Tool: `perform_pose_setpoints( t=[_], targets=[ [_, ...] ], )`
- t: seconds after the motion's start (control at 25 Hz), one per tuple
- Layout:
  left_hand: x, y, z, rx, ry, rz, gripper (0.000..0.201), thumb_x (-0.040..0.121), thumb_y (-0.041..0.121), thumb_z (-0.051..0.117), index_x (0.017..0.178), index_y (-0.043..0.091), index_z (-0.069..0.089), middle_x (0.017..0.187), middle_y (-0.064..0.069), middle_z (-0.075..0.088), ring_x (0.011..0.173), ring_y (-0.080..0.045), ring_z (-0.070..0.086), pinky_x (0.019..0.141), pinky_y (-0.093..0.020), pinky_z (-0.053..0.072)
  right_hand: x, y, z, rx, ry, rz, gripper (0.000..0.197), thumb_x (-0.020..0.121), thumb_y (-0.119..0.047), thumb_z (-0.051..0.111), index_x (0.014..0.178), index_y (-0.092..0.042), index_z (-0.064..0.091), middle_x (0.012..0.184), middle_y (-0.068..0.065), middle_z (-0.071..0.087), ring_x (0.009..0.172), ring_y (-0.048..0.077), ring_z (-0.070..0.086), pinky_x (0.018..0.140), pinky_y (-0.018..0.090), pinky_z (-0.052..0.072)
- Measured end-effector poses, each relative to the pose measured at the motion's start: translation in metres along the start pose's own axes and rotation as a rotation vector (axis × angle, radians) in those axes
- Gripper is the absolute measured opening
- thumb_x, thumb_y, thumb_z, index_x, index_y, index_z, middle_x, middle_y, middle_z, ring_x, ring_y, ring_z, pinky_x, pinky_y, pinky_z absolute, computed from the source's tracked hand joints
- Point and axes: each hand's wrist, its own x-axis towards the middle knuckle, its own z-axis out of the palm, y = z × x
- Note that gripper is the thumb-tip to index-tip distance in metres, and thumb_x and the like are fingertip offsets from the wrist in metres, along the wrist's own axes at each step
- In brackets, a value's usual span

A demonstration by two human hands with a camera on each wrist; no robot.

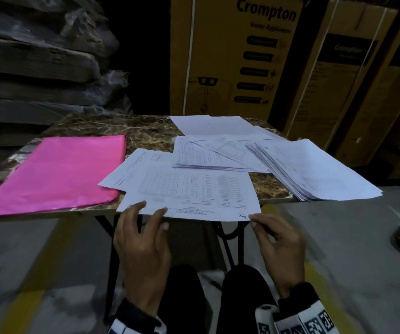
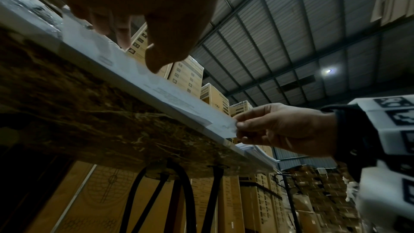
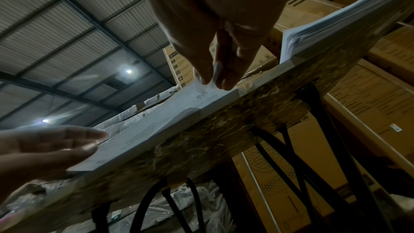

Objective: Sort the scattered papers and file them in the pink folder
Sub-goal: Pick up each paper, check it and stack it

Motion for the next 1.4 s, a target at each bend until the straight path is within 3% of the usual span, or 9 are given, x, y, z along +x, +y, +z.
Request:
perform_pose_setpoints(
  t=[0.12,0.32,0.52,0.68,0.92,1.08,1.2,1.32,1.4],
  targets=[
    [-0.015,0.01,-0.006,-0.116,-0.006,-0.061,0.033,0.096,0.025,0.057,0.127,0.015,0.066,0.116,-0.007,0.051,0.105,-0.027,0.055,0.084,-0.044,0.049,-0.015,-0.017,0.007,0.029,-0.026,-0.01,0.022,0.083,0.003,0.075,0.095,-0.015,0.078,0.096,-0.007,0.072,0.09,0.006,0.069,0.077,0.029,0.056],
    [-0.023,0.024,-0.013,-0.405,-0.263,-0.257,0.049,0.096,0.057,0.041,0.142,0.041,0.047,0.1,0.014,0.057,0.092,-0.007,0.059,0.075,-0.011,0.044,-0.034,-0.036,0.017,0.126,-0.092,-0.025,0.017,0.083,-0.002,0.076,0.094,-0.015,0.078,0.096,-0.01,0.074,0.088,0.005,0.07,0.072,0.025,0.055],
    [-0.023,0.024,-0.01,-0.594,-0.492,-0.345,0.059,0.091,0.07,0.034,0.146,0.049,0.038,0.132,0.029,0.05,0.118,0.001,0.055,0.094,-0.034,0.053,-0.04,-0.046,0.026,0.151,-0.175,-0.005,0.018,0.082,-0.001,0.076,0.093,-0.015,0.078,0.094,-0.011,0.073,0.087,0.007,0.071,0.074,0.02,0.054],
    [-0.02,0.024,-0.001,-0.663,-0.378,-0.436,0.053,0.097,0.056,0.045,0.143,0.031,0.051,0.138,0.026,0.051,0.129,-0.004,0.051,0.099,-0.051,0.052,-0.04,-0.054,0.024,0.236,-0.214,0.069,0.016,0.084,-0.004,0.075,0.094,-0.017,0.078,0.095,-0.012,0.073,0.088,0.011,0.072,0.076,0.021,0.055],
    [-0.018,0.014,-0.016,-0.658,-0.09,-0.616,0.023,0.091,0.029,0.07,0.115,0.027,0.071,0.115,-0.001,0.071,0.096,-0.012,0.068,0.076,-0.028,0.056,-0.036,-0.054,0.02,0.308,-0.06,0.283,0.015,0.09,-0.009,0.07,0.1,-0.019,0.076,0.084,0.001,0.073,0.069,0.016,0.069,0.062,0.025,0.055],
    [-0.014,-0.005,-0.034,-0.653,-0.035,-0.619,0.037,0.09,0.007,0.07,0.124,0.022,0.066,0.126,0.01,0.065,0.112,-0.004,0.065,0.092,-0.033,0.056,-0.04,-0.048,0.024,0.26,-0.026,0.376,0.022,0.092,-0.013,0.068,0.104,-0.03,0.074,0.093,0.004,0.072,0.071,0.013,0.068,0.065,0.027,0.057],
    [-0.004,-0.023,-0.049,-0.59,0.02,-0.648,0.045,0.088,-0.001,0.063,0.126,0.022,0.066,0.128,0.019,0.062,0.118,0.007,0.057,0.099,-0.035,0.053,-0.035,-0.044,0.028,0.166,-0.084,0.325,0.027,0.092,-0.012,0.068,0.105,-0.035,0.072,0.119,-0.007,0.065,0.087,0.007,0.065,0.073,0.02,0.055],
    [0.008,-0.036,-0.067,-0.606,0.049,-0.709,0.049,0.085,-0.008,0.056,0.123,0.022,0.069,0.115,0.021,0.067,0.097,0.014,0.062,0.089,-0.034,0.056,-0.02,-0.04,0.034,0.004,-0.225,0.186,0.022,0.09,-0.011,0.07,0.104,-0.026,0.075,0.14,-0.015,0.049,0.116,-0.002,0.052,0.079,0.008,0.046],
    [0.015,-0.047,-0.08,-0.657,0.052,-0.75,0.05,0.086,-0.011,0.054,0.115,0.026,0.071,0.112,0.02,0.069,0.094,0.009,0.066,0.084,-0.034,0.058,-0.009,-0.032,0.038,-0.199,-0.319,0.043,0.021,0.087,-0.013,0.073,0.104,-0.024,0.077,0.15,-0.009,0.043,0.13,0.016,0.04,0.096,0.02,0.039]
  ],
)
